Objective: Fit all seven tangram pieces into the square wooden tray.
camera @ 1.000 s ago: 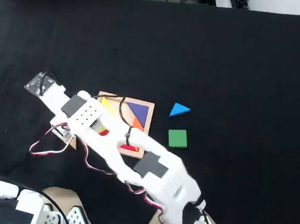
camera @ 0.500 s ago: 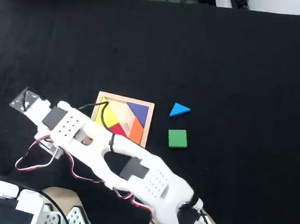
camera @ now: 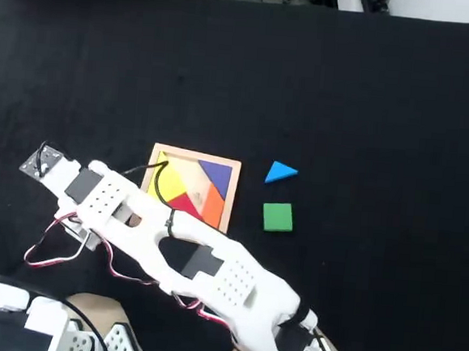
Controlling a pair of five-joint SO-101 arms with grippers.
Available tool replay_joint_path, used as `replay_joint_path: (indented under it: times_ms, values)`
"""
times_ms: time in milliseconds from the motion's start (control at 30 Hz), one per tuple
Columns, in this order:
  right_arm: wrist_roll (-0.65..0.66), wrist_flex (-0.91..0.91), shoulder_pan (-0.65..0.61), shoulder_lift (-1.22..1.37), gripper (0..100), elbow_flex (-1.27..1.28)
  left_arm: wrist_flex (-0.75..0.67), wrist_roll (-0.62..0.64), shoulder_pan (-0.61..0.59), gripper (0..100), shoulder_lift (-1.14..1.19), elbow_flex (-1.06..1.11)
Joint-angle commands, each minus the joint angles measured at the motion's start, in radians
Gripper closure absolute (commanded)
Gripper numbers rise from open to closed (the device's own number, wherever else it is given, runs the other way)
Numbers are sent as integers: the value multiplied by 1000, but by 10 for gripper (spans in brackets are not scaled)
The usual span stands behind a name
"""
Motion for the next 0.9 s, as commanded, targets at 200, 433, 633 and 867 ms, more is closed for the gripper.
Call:
replay_joint_path:
  times_ms: [200, 433, 633, 867]
  values:
    - [107, -11, 0, -5, 755, -50, 8, -17, -22, 805, 9, 25]
    - [114, -3, 6, -4, 830, -47, 8, -17, -22, 805, 11, 25]
    - [114, -3, 20, -4, 937, -47, 8, -17, -22, 805, 11, 25]
    - [153, 6, 104, -8, 986, -53, 6, -18, -22, 805, 11, 25]
